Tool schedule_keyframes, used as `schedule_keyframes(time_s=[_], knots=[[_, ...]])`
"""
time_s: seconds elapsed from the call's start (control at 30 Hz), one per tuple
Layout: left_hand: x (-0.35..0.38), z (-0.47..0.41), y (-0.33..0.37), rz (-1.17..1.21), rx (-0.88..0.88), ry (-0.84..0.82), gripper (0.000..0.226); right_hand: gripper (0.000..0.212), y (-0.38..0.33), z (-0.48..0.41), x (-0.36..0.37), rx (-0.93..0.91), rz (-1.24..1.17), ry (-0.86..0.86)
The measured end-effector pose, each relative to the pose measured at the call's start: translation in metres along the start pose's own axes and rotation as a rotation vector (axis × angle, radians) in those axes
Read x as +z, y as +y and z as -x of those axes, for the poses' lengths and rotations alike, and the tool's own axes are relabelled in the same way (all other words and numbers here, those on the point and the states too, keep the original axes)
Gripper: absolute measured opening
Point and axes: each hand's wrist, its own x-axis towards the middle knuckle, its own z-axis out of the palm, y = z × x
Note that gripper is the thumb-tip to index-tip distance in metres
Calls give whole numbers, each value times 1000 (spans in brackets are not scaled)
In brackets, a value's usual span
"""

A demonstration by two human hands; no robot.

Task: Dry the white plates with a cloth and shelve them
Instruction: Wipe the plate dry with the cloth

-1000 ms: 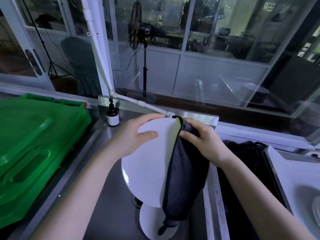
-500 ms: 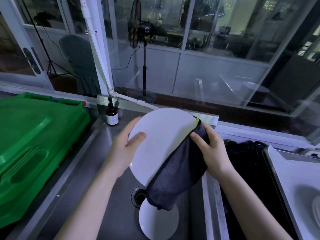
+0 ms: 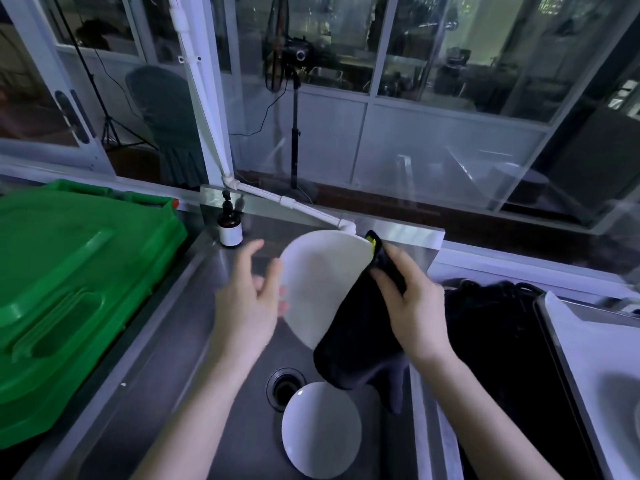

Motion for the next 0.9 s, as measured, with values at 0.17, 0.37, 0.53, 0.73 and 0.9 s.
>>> schedule_keyframes(time_s=[0.17,0.37,0.53,0.73,0.9], knots=[[24,-4,19,431,-491,-247,38,37,-7,32,20,-314,162,68],[23,-17,23,637,-666,-187,36,87,2,63,21,-432,346,-129],[18,-14,12,812,-660,-136,31,39,-4,74,25,-339,252,-177],[18,-7,-1,837,-438,-126,25,47,-5,67,24,-298,242,-362],[19,-1,-6,732,-220,-296,22,50,-17,34,40,-133,168,-474]])
